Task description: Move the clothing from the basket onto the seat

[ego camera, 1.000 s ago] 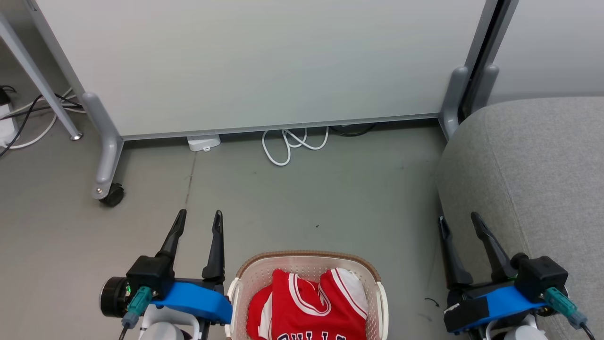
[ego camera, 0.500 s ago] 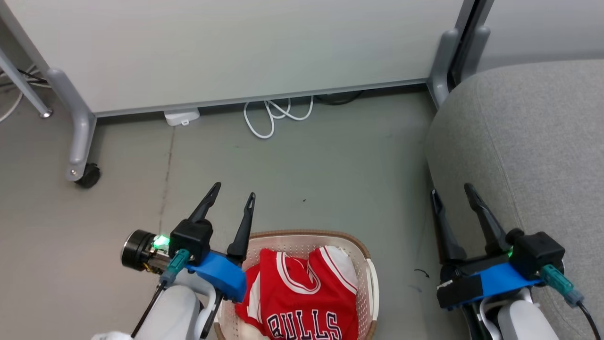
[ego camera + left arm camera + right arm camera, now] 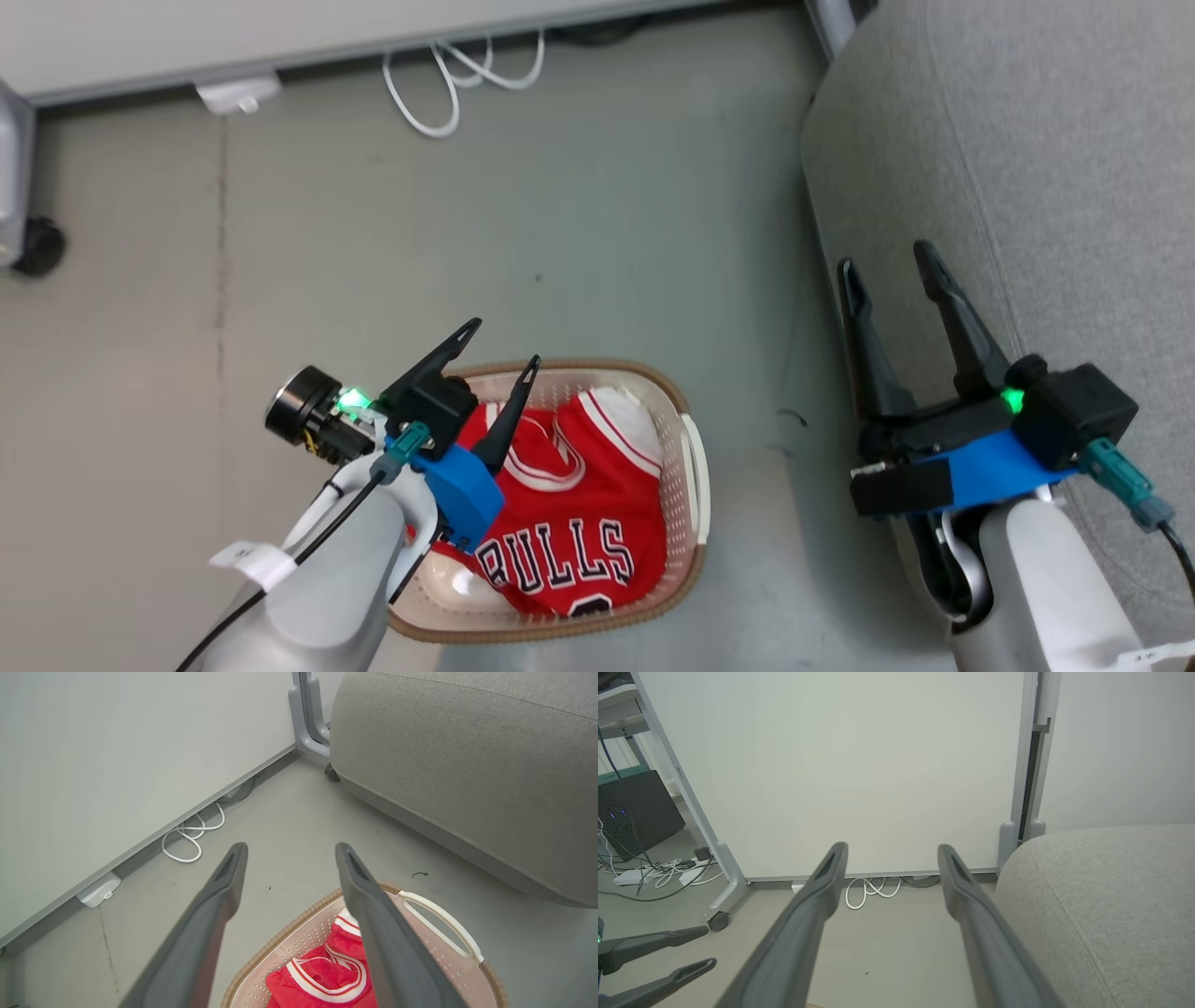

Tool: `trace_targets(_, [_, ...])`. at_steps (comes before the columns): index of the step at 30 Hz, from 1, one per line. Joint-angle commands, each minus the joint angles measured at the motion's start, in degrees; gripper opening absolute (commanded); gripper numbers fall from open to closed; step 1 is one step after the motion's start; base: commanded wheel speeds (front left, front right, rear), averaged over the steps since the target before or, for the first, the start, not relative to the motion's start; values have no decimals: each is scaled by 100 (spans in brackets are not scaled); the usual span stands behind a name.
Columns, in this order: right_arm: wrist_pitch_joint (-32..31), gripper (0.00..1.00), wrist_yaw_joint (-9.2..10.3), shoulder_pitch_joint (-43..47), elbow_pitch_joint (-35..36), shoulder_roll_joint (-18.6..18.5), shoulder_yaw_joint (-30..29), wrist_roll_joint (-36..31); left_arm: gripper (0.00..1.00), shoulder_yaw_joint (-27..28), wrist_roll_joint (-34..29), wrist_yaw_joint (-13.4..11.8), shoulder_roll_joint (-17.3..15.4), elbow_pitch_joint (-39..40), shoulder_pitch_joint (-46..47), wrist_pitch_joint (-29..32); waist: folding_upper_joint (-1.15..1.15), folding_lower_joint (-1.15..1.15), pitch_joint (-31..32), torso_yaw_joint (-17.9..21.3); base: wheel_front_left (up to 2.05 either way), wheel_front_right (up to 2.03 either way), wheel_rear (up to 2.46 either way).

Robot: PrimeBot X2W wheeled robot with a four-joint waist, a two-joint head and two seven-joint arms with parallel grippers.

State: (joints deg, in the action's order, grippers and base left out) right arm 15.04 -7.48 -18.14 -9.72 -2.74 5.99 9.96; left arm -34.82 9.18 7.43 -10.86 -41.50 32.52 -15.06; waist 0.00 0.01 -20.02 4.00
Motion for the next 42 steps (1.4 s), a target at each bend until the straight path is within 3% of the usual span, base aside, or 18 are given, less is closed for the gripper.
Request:
trace_targets(1, [22,100,-3,-152,56,-25,11,-20,100,-165,50,3,-50,-117,229,-17,0,-1,-420,206,0,0,0])
trace_targets(16, [22,100,-3,-904,388,-23,123,-171,100,-2252,510,4,-228,-1686,1518,2,0,-1,-1781,476,0,0,0])
trace_targets(26, [22,100,-3,-1213,532,-24,197,-257,100,-3593,790,4,-206,-2541,2031,596,0,-1,-2382,466,0,0,0])
trace_targets(37, [21,100,-3,-1427,726,-23,174,-261,100,-3858,871,4,-293,-2756,2277,1545,0,-1,-3006,530,0,0,0])
trace_targets(42, [22,100,-3,-1472,801,-23,174,-267,100,-3866,780,4,-312,-2753,2410,1685,0,-1,-3233,554,0,0,0])
